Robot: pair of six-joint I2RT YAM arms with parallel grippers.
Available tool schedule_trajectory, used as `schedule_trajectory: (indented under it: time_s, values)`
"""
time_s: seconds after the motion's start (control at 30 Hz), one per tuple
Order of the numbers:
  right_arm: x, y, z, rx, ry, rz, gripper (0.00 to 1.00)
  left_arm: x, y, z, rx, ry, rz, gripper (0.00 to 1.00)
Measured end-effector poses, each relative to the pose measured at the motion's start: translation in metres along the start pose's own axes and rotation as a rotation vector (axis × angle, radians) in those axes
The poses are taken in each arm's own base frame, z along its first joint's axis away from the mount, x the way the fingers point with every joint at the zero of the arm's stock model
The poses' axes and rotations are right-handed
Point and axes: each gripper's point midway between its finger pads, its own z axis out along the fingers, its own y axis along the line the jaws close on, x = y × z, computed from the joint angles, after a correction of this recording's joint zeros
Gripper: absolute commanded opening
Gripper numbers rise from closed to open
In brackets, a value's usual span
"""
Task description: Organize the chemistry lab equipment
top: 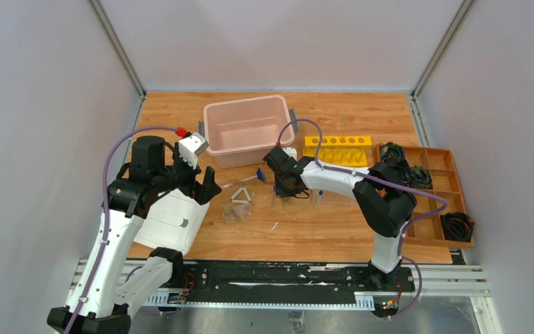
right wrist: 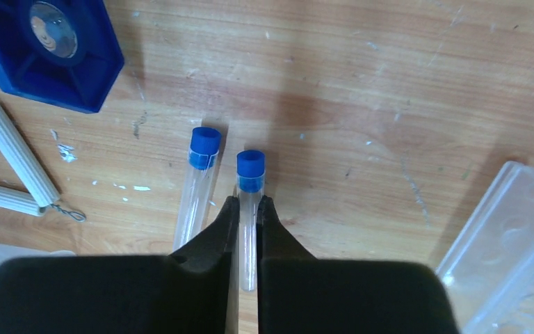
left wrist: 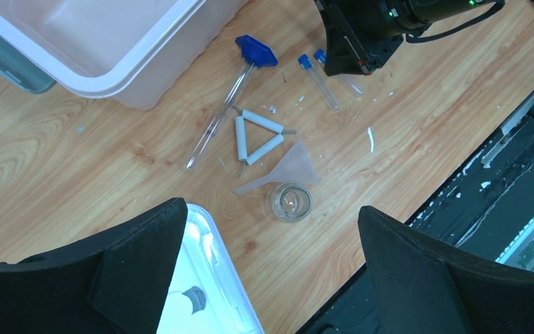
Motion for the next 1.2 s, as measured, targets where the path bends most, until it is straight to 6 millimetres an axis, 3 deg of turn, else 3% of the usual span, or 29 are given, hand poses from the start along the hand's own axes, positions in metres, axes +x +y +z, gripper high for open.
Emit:
schedule_trajectory:
  time_s: [0.2,0.43,0.6,0.77,0.97,1.2]
  values:
    - [-0.009,-0.005,-0.02,-0.025,-0.012,0.032,0.0,-0.007,-0.001,-0.003,-0.002,-0.016,0.01,1.0]
    - [-0.054,0.016,-0.111,-0.194,-0.214,0.069,0.0,-0.012,-0.005,-0.005,0.019,-0.031,0.005,1.0]
    - [-0.068,0.05,-0.161,-0.309,-0.322,0.042,0.0,-0.013,-0.012,-0.004,0.054,-0.034,-0.022,1.0]
    - [-0.067,0.09,-0.195,-0.408,-0.399,-0.019,0.0,-0.018,-0.022,-0.004,0.104,-0.053,-0.08,0.99]
    - [-0.075,0.118,-0.221,-0.491,-0.484,-0.048,0.0,-0.029,-0.035,-0.005,0.174,-0.093,-0.123,0.93]
    - [-0.082,0.136,-0.236,-0.563,-0.537,-0.04,0.0,-0.033,-0.053,-0.006,0.283,-0.099,-0.168,0.76]
